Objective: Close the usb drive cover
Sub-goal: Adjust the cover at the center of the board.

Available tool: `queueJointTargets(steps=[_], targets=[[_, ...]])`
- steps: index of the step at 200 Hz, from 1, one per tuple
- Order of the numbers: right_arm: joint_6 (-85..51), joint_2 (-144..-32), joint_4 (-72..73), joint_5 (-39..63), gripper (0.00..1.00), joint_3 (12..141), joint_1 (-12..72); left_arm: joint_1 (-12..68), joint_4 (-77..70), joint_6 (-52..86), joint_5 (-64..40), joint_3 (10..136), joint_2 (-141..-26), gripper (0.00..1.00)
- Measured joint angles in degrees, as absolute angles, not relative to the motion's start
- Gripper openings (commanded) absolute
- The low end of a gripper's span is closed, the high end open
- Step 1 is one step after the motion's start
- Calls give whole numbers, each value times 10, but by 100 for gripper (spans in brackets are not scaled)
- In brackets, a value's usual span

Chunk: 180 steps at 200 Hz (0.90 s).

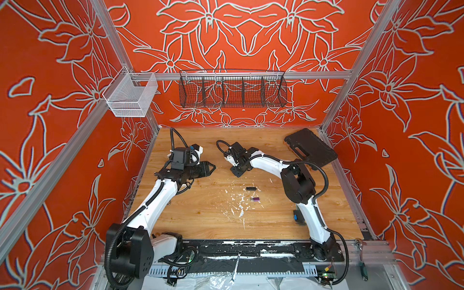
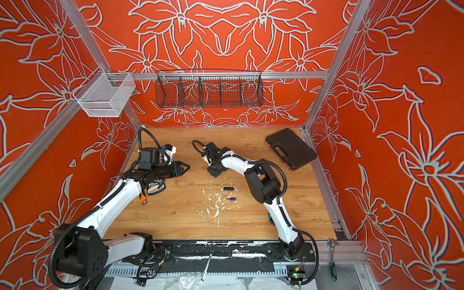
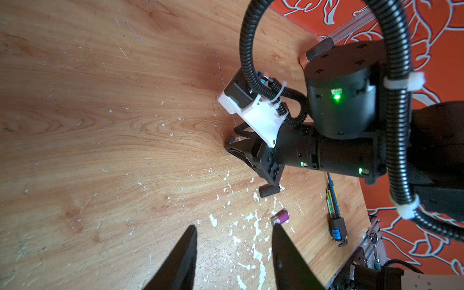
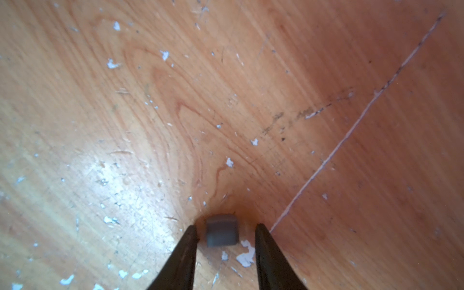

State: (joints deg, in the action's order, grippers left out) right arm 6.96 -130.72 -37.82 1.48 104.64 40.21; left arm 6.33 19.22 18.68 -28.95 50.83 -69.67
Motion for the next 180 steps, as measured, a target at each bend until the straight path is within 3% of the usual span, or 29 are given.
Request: queueJointTargets(steps=[118, 180], targets=[[164, -1301, -400, 67, 39, 1089, 369, 62, 196, 186, -297, 508, -698, 46], [315, -1259, -371, 99, 37, 1028, 360, 59, 201, 186, -297, 507, -695, 47]])
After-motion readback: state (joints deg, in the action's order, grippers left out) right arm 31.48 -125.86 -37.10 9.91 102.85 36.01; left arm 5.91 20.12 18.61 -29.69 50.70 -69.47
